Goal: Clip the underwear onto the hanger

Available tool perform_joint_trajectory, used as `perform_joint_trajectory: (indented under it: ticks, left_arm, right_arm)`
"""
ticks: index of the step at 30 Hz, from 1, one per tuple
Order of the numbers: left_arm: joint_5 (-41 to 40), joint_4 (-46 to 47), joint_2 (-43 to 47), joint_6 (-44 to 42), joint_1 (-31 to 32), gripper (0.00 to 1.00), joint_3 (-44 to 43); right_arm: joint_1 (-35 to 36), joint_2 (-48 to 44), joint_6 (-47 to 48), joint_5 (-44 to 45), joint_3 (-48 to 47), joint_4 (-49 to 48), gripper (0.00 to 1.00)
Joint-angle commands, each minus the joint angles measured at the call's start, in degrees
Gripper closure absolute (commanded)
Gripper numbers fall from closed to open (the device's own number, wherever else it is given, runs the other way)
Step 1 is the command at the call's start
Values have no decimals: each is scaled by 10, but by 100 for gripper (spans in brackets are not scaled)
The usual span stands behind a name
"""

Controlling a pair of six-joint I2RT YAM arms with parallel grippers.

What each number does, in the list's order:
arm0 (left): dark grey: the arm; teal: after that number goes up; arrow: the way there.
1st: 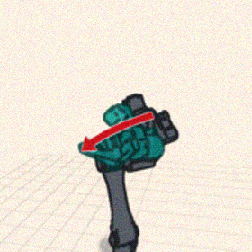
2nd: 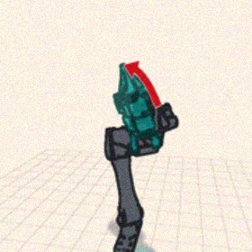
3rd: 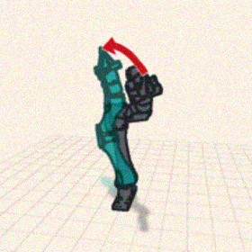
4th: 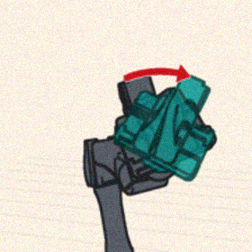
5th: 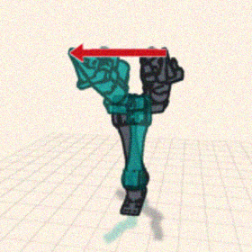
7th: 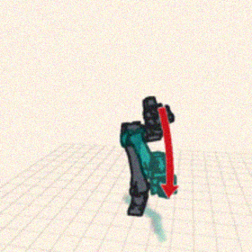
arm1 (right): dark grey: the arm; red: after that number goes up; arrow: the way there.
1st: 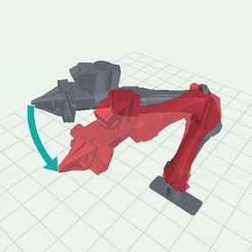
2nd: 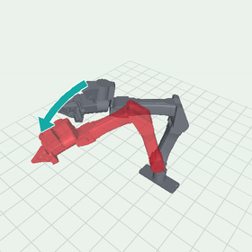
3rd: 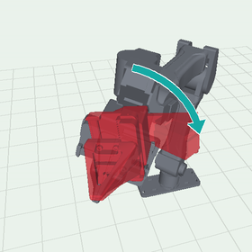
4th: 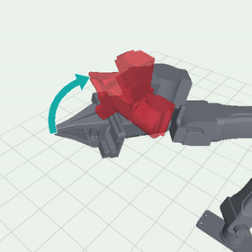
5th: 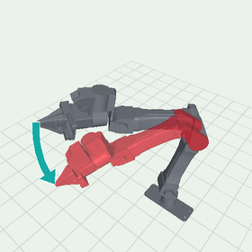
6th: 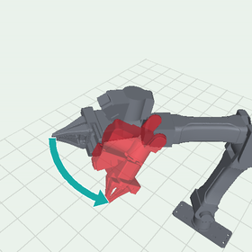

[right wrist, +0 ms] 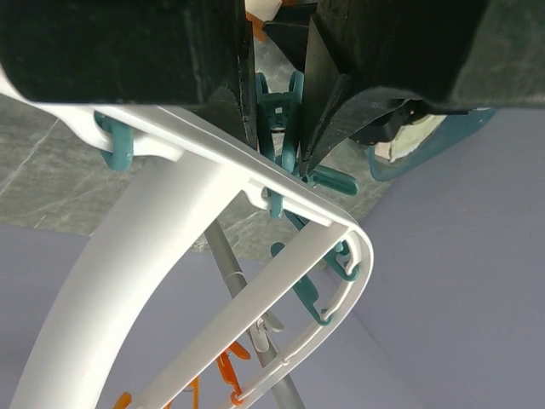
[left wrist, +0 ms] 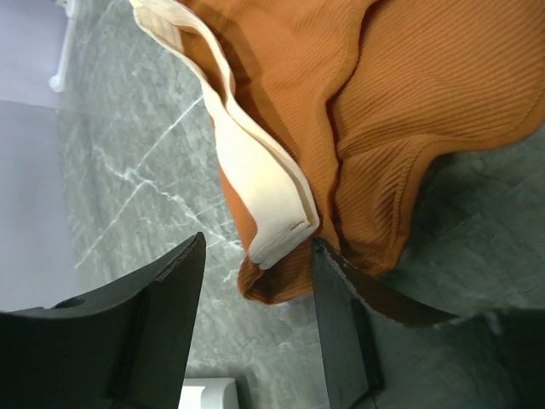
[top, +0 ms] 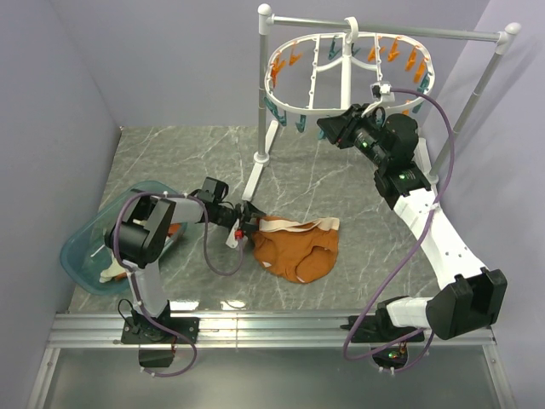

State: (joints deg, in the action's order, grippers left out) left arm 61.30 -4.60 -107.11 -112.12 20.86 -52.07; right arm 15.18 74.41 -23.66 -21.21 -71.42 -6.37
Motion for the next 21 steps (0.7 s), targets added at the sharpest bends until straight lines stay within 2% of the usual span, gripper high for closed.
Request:
perform_joint_trajectory:
  ticks: [1,8,11,15,21]
  left_arm:
    - [13,-35,-11,-147,8,41,-16]
    - [24,-28,-17,-119,20,45,-31]
    - [29,-22,-24,-87,20,54,-49]
    - [38,-25,-26,-80,20,71,-57]
    - [51,-50,-28,-90,19,80,-70]
  right_arm:
    - [-3,3,5,-28,-26,-6,100]
    - [-5,-1,3,-29,-15,-7,100]
    - [-6,-2,2,-30,-14,-8,100]
    - [-6,-1,4,-32,-16,-6,100]
    - [-6,-1,3,-36,-14,-9,100]
